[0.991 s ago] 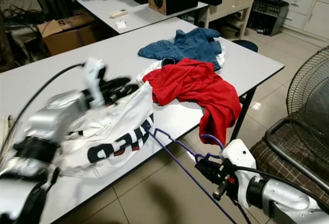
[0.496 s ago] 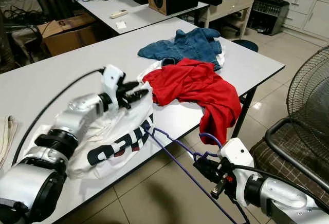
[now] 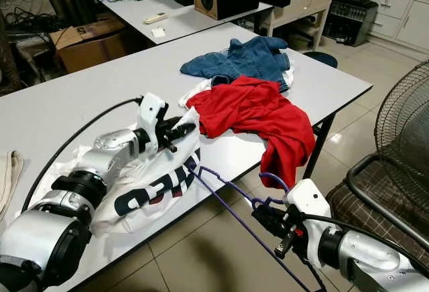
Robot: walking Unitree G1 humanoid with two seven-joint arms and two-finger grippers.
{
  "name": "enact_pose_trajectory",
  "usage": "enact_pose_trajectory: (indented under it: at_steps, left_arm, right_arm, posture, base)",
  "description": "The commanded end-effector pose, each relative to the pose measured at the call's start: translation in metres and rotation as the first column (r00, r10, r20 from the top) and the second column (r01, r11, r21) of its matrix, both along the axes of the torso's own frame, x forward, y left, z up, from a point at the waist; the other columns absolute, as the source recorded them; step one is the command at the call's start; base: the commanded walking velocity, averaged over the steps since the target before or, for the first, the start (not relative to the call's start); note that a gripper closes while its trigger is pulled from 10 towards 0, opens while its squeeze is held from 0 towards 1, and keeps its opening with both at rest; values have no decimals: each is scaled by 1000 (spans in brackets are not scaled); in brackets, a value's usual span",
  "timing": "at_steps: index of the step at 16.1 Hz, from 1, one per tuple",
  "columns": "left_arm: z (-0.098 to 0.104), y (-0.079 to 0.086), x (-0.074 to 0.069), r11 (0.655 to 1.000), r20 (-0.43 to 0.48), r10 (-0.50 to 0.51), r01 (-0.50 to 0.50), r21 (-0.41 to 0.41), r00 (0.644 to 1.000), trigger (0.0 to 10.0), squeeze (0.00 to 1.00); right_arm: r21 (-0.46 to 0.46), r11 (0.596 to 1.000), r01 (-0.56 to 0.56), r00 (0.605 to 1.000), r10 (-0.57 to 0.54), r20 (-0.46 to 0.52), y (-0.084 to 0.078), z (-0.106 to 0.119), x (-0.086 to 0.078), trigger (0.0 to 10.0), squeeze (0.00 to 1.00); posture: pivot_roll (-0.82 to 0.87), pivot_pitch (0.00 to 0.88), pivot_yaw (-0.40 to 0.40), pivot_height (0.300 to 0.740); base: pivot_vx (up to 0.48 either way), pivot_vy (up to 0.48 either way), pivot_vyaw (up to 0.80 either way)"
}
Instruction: Hang hanger
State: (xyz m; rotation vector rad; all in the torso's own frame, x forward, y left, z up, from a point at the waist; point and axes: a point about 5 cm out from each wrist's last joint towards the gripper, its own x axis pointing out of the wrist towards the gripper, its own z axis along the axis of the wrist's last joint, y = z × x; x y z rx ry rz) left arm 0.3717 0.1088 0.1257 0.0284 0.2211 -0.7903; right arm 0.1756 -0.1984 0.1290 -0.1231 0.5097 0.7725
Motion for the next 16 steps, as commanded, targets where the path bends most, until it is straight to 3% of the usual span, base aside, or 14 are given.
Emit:
enact_pose_trajectory:
  at_steps: [1,10,12,14,15,16]
  left_arm:
    - [5,4,3,1000,11,11,-11,-4,1000,0,0]
    - [5,9,4,999,6,27,-27,-23,1000,0,0]
    - [11,15,7,999,45,53,-53,-14,998,0,0]
    - [37,37,16,983,237,72,-109,145,969,0,0]
    - [41,41,17,976,269,64,-117,183,961,0,0]
    - [65,51,24,958,368,63,-159,238,928,0,0]
  right_arm:
    - [-13,1000,-12,1000,12,-1,2,0,1,10000,0]
    - [-14,1000,-13,1000,13,-1,2,-1,1,10000,0]
    - [-14,1000,-14,1000,15,26,3,1,2,10000,0]
    - [12,1000,13,989,-14,145,3,14,13,10000,0]
    - [15,1000,18,987,-20,162,4,16,15,10000,0]
    - [15,1000,27,979,-29,201,5,19,22,10000,0]
  posture:
    - [-79,0,122,740]
    - [-74,0,121,740]
    - [-75,0,121,740]
    - [-75,0,121,740]
    - [-75,0,121,740]
    - [-70,0,117,740]
  base:
    - [0,0,0]
    - [0,0,0]
    - [0,0,0]
    - [0,0,0]
    - [0,0,0]
    - [0,0,0]
